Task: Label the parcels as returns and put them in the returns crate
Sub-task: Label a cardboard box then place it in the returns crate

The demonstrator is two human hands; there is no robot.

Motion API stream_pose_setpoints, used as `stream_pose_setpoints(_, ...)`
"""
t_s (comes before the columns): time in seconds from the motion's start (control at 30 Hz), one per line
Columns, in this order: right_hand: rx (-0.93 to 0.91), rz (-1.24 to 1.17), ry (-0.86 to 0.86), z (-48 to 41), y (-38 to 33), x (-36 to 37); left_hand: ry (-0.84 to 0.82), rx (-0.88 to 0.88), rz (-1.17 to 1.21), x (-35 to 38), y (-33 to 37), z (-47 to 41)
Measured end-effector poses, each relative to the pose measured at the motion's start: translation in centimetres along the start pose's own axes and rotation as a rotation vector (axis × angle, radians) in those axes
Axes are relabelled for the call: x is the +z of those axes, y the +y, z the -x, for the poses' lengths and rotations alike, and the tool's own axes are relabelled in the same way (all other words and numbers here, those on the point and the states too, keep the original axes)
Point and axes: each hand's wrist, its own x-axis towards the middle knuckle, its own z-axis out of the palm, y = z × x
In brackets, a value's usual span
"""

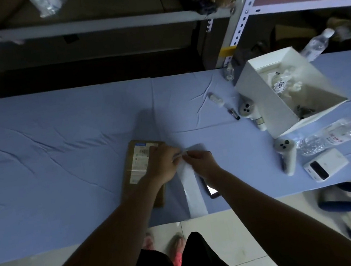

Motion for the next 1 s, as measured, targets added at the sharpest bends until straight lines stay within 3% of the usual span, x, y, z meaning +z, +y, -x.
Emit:
stream_pose_setpoints(0.3,-0.053,-0.029,0.025,0.0,0.5,-1.3,0.047,0.083,0.076,0.6,0.6,-1.3)
stream_pose_setpoints(0.5,-0.120,0.061,0.011,0.0,0.8,-1.8,-0.053,-0.053,0.147,0.9,0.1,-1.7)
stream_pose_setpoints(0.77,-0.145,0.060,0.002,-0.2,1.2,-2.2,-0.127,-0.329,0.038,0.7,1.8,-3.1)
stream_pose_setpoints(1.0,-0.152,0.090,-0.011,-0.2,1.4,-2.0,-0.084,-0.368,0.054,0.6,2.5,-3.1)
